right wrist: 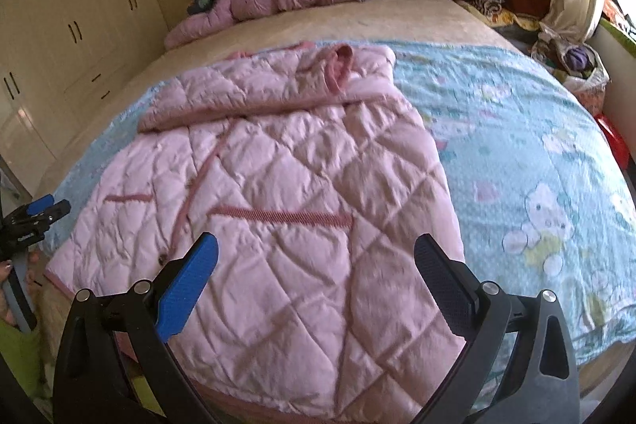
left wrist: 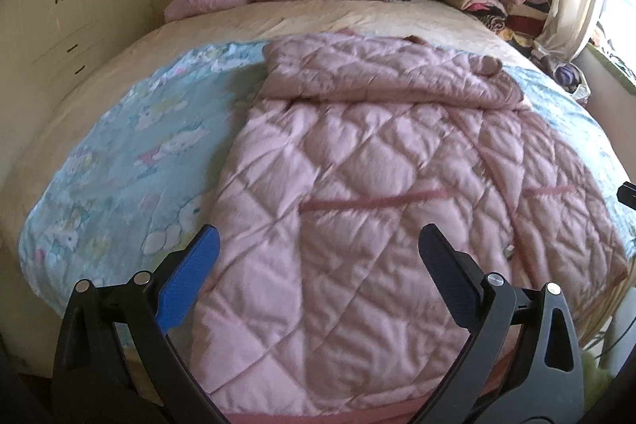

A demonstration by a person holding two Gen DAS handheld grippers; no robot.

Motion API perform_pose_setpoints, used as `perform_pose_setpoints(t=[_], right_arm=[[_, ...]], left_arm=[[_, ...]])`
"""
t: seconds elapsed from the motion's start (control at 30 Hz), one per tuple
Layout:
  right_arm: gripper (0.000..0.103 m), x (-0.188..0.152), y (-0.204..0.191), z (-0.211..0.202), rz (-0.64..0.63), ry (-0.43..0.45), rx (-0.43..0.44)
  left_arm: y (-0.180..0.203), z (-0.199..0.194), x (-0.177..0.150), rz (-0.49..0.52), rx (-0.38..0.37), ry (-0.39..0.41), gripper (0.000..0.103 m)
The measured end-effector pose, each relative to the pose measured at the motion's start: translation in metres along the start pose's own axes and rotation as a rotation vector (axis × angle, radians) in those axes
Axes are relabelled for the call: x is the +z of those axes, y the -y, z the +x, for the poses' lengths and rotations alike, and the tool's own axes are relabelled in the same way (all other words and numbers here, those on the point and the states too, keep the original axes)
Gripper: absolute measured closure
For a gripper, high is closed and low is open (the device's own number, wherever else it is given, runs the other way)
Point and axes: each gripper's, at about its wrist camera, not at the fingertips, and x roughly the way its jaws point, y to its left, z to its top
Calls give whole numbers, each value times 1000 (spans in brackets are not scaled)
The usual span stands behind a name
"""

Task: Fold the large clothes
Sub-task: 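Lower both grippers to the ribbed hem edge of the jacket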

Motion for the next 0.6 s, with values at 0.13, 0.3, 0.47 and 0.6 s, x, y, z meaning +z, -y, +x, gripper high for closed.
perform_pose_setpoints(t=[0.13,0.3,0.47,0.6], right_arm=[[5,-9,5,5,7,-30,-7],[5,-17,10,9,26,-57,-6],[5,-21,16,7,32,-68,-18],[5,-25,20,4,41,-73,-27]], left_arm=[[-20,7,-14,-32,6,-58,9],[-43,13,-32,-84,-7,-120,9],[-64,18,-46,-157,-37,-162,9],[-74,21,-53,-197,-59,-186,9]])
